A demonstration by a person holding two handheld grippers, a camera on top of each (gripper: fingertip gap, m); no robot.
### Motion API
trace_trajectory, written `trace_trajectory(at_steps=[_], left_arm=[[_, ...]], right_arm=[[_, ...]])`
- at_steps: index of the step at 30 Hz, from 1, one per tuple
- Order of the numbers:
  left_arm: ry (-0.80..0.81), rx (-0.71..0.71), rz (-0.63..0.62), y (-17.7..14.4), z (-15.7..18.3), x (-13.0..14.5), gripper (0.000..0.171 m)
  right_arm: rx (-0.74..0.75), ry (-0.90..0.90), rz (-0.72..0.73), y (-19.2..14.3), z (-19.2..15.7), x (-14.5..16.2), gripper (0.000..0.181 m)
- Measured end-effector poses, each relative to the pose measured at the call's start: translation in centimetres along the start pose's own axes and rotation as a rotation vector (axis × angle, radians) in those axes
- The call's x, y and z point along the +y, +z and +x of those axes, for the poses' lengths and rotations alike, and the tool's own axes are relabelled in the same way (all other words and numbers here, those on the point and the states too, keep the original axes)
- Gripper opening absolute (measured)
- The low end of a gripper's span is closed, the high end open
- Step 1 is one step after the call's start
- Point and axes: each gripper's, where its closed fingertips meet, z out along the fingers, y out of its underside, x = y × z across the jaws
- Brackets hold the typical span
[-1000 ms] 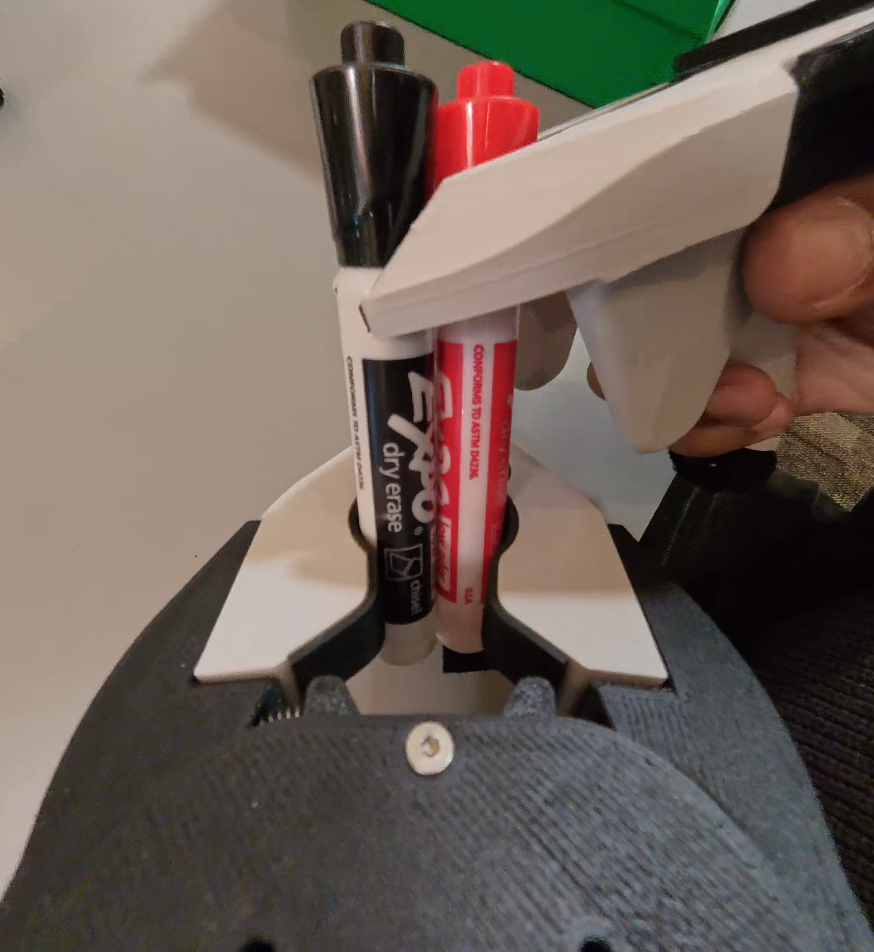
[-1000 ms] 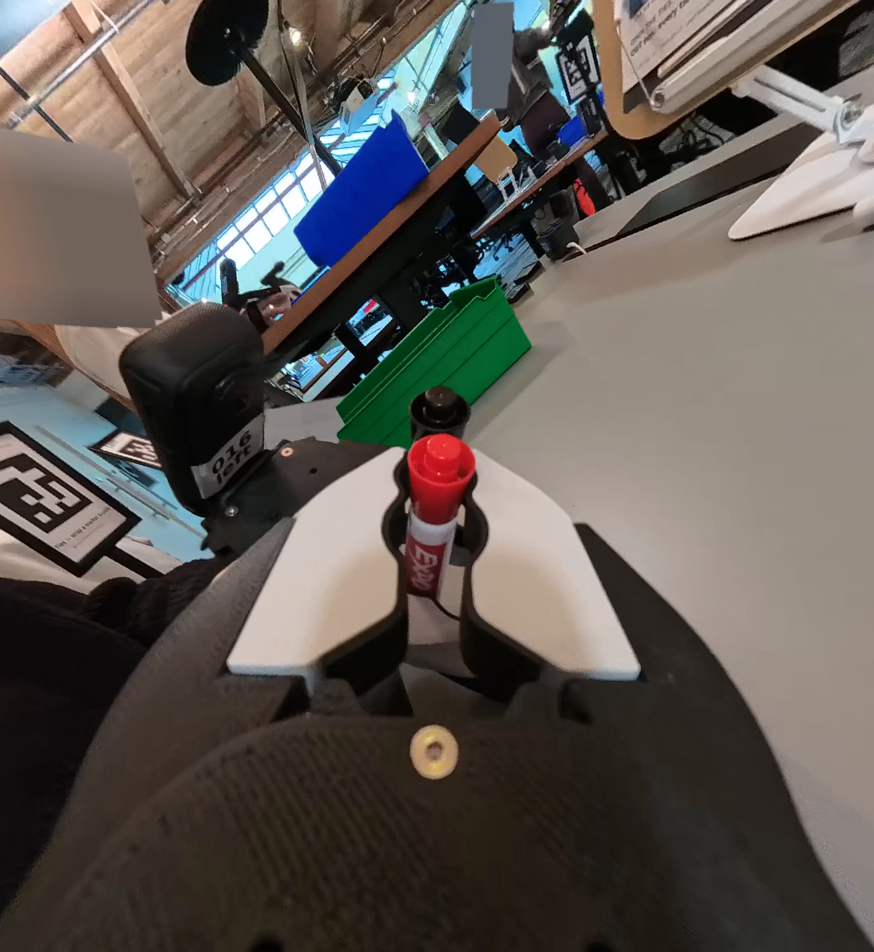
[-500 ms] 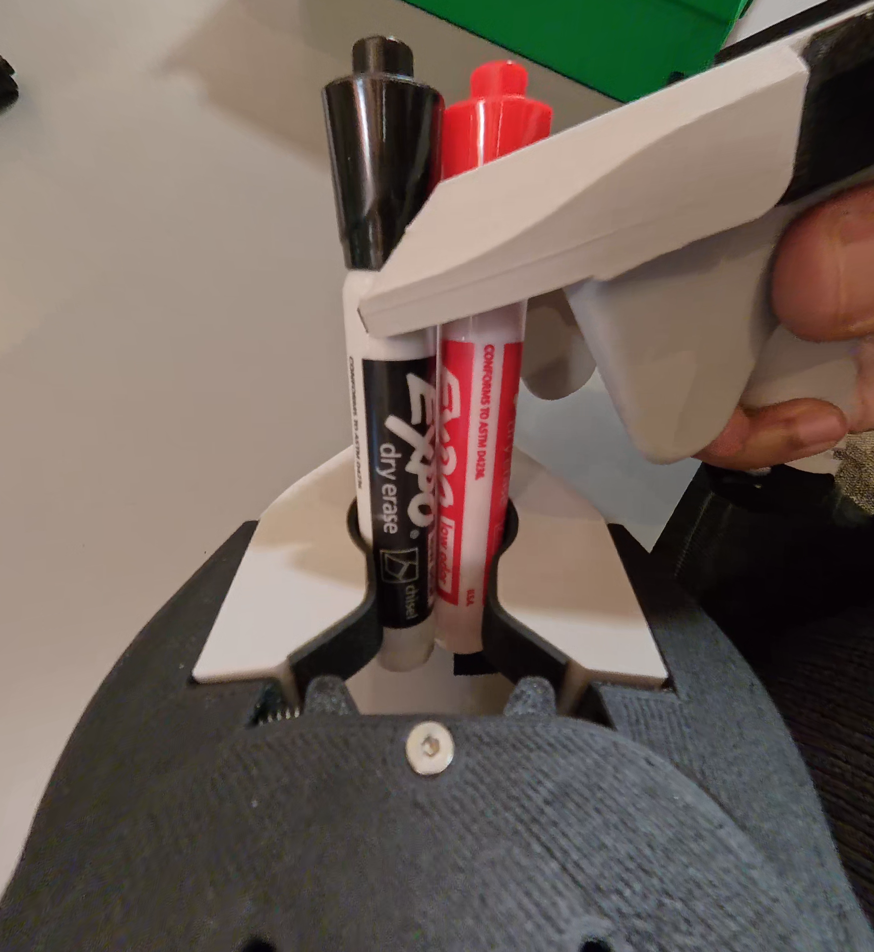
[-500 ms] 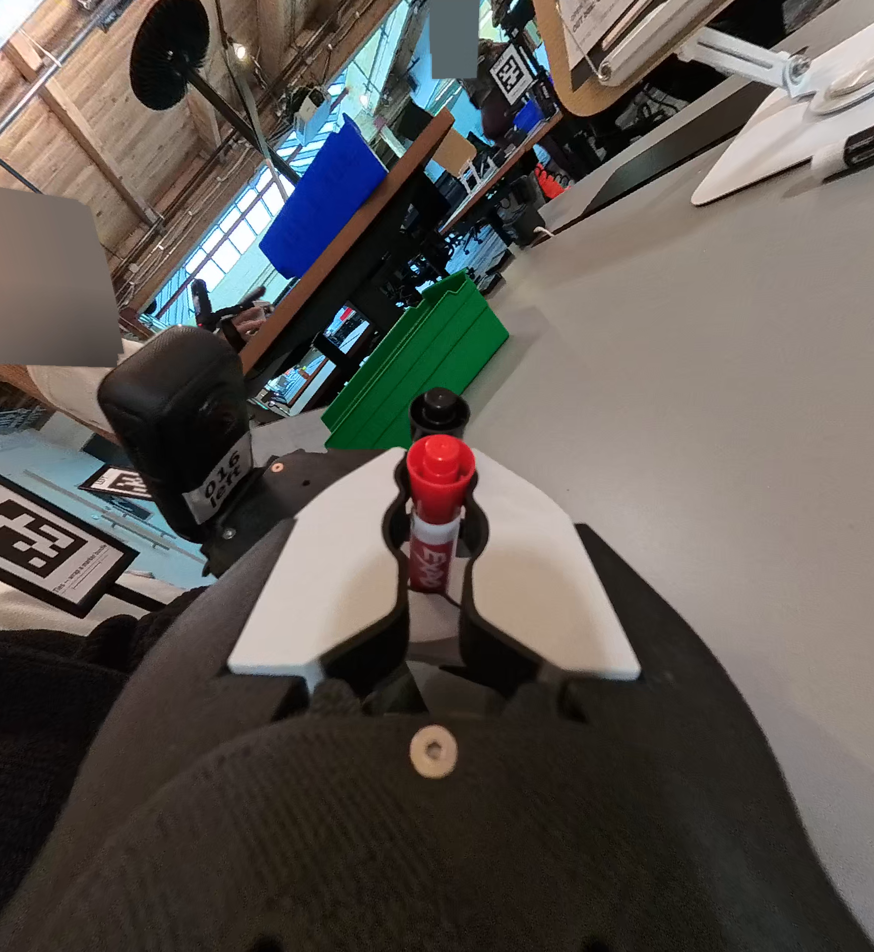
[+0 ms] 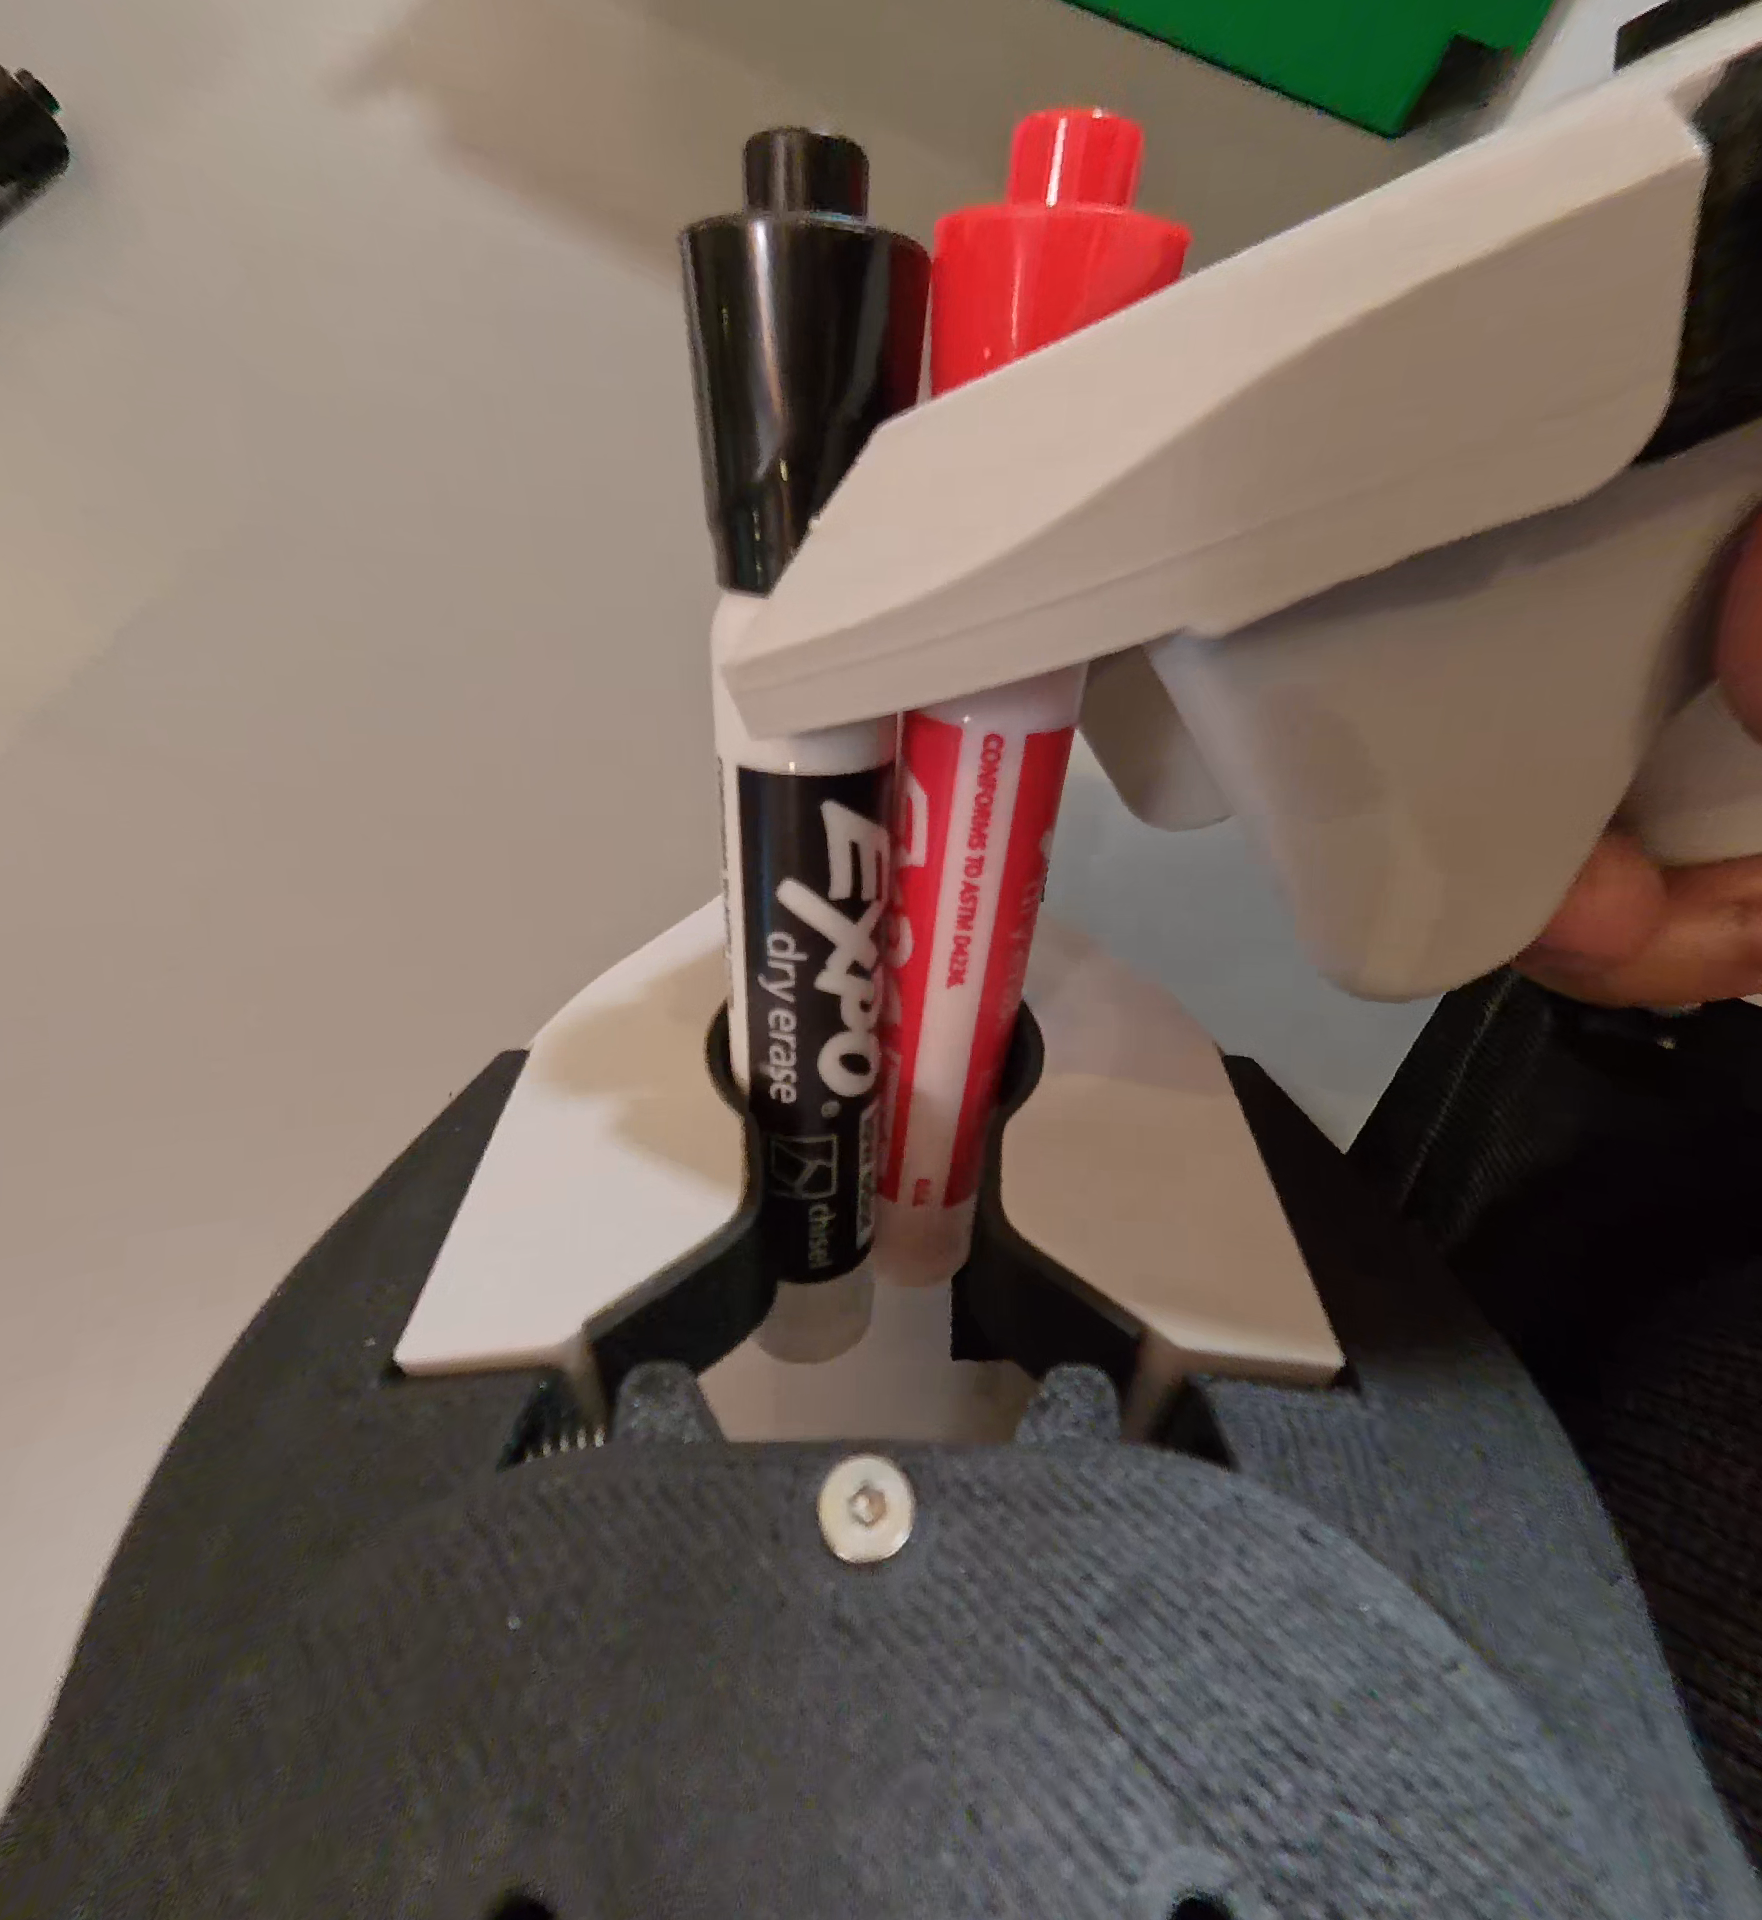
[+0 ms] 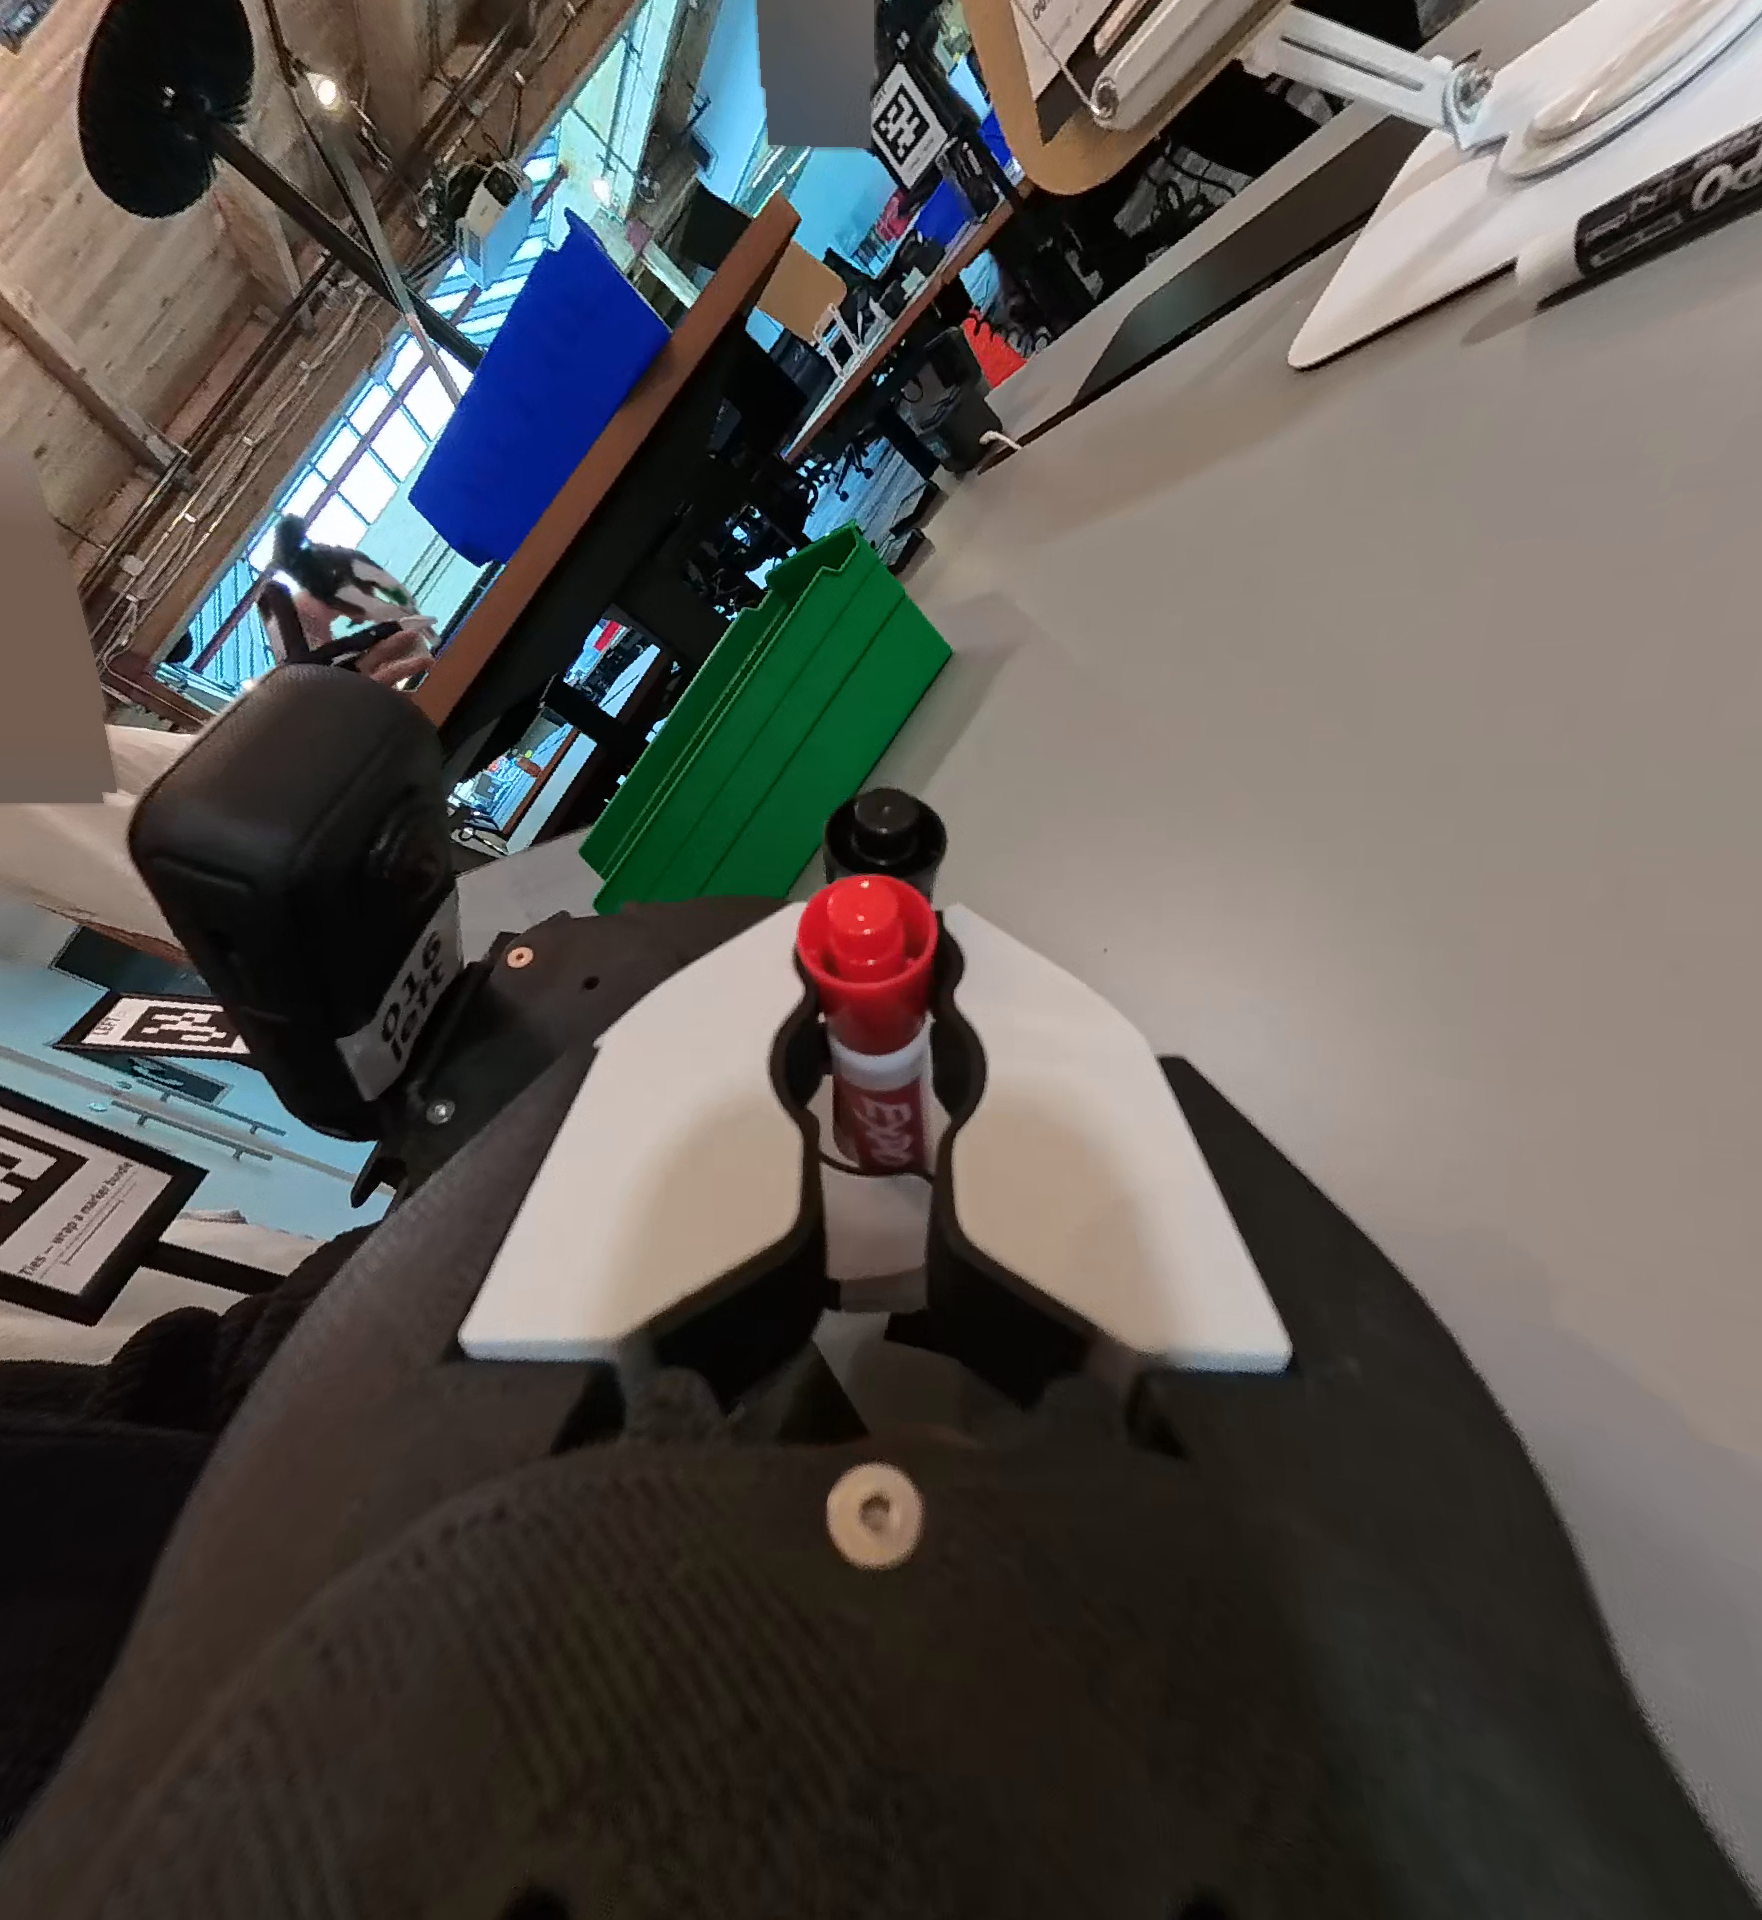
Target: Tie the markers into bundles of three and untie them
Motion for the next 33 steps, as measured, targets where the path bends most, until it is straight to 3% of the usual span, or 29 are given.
trace_trajectory(at_steps=[14,21,28,33], left_arm=[[0.032,-0.044,-0.015,0.3,-0.3,0.2,0.052],[0.191,-0.196,-0.028,-0.4,-1.1,-0.4,0.055],[0.365,-0.420,0.055,-2.2,-2.0,-2.8,0.050],[0.391,-0.468,0.073,-2.7,-2.2,-3.2,0.049]], right_arm=[[0.071,0.115,0.003,-0.1,0.6,0.5,0.017],[0.081,0.243,0.044,-0.6,0.9,0.1,0.018],[-0.010,0.153,0.179,-1.7,-1.5,-1.8,0.017],[-0.033,0.090,0.218,-1.9,-2.4,-2.2,0.017]])
